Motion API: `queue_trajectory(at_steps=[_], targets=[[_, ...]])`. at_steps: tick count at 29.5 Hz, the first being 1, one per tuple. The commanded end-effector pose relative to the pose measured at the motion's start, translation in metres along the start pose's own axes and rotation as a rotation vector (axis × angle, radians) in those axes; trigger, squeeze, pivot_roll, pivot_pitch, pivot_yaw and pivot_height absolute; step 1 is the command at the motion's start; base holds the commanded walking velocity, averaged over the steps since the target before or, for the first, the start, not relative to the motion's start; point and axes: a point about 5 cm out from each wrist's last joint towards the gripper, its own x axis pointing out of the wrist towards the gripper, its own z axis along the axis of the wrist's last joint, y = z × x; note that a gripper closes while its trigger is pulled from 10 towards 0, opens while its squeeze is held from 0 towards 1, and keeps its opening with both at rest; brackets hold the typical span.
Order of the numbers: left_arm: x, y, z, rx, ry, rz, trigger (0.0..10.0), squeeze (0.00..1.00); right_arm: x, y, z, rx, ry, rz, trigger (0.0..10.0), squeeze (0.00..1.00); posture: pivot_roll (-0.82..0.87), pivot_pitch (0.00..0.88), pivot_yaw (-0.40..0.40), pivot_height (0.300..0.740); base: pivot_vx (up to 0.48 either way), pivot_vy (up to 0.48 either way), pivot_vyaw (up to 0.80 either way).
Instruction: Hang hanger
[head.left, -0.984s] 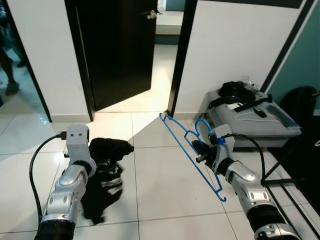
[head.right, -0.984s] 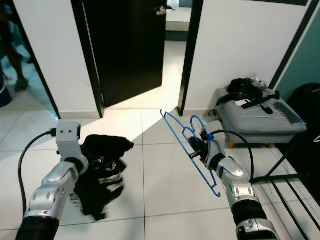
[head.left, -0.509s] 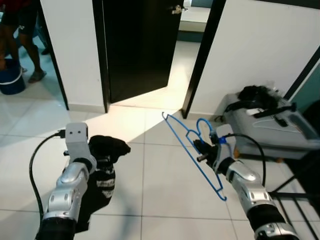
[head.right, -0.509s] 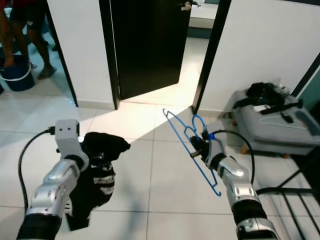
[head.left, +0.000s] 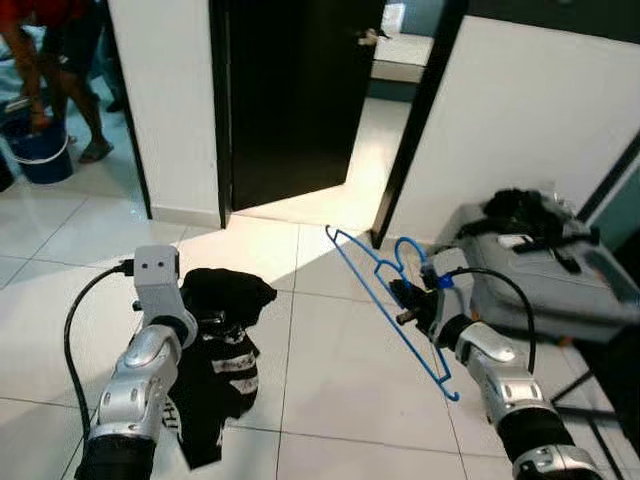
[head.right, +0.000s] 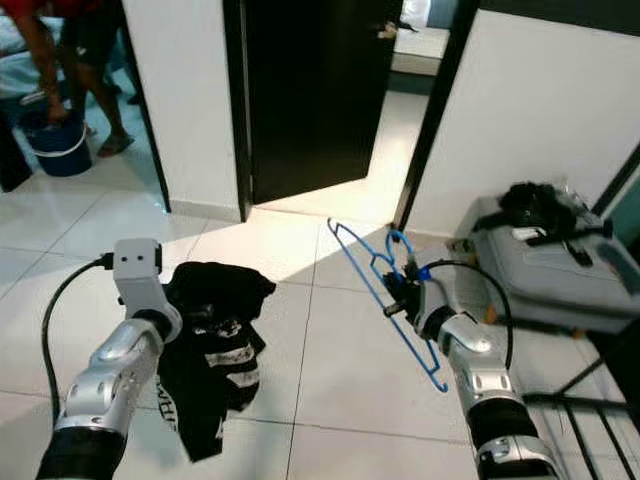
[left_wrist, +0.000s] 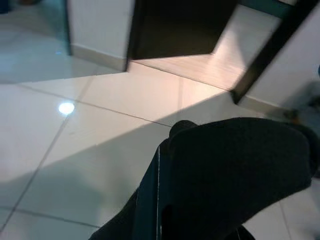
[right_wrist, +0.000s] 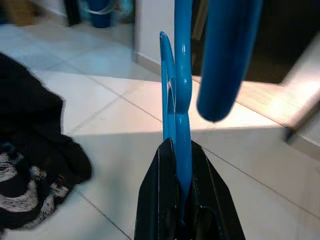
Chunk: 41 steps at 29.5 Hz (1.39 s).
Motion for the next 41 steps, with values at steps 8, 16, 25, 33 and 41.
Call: queue_trajectory(at_steps=[8,16,25,33,41], targets=[[0.0,0.0,0.009,-0.031,-0.061,-0.017,10.0,0.0,-0.003,0.0,-0.002,-0.024,0.007,0.009,10.0,0.0,0.03,0.06,-0.127,0.74,0.0,0.0,0.78],[0.001,0.001,0.007,-0.041,-0.054,-0.017,10.0,0.0,-0.003,0.0,-0.003,-0.025,0.011,0.009,10.0,0.0,0.03,0.054,-0.13,0.74,0.0,0.0,0.78],[0.0,0.003,0.009,-0.077,-0.076,-0.016,10.0,0.0,-0.003,-0.002,-0.003,0.008,0.004,-0.012,10.0,0.0,0.03,0.047,-0.129,0.74,0.19,0.0,0.35],[0.0,0.002,0.009,-0.068,-0.082,-0.025,10.0,0.0,-0.004,-0.002,-0.003,0.001,-0.004,0.003,10.0,0.0,0.04,0.041,-0.129,0.74,0.48,0.0,0.1],[-0.003,0.0,0.028,-0.007,-0.174,-0.041,10.0,0.0,-0.004,0.0,-0.001,-0.012,-0.022,0.014,10.0,0.0,0.03,0.044,-0.123,0.74,0.48,0.0,0.78]])
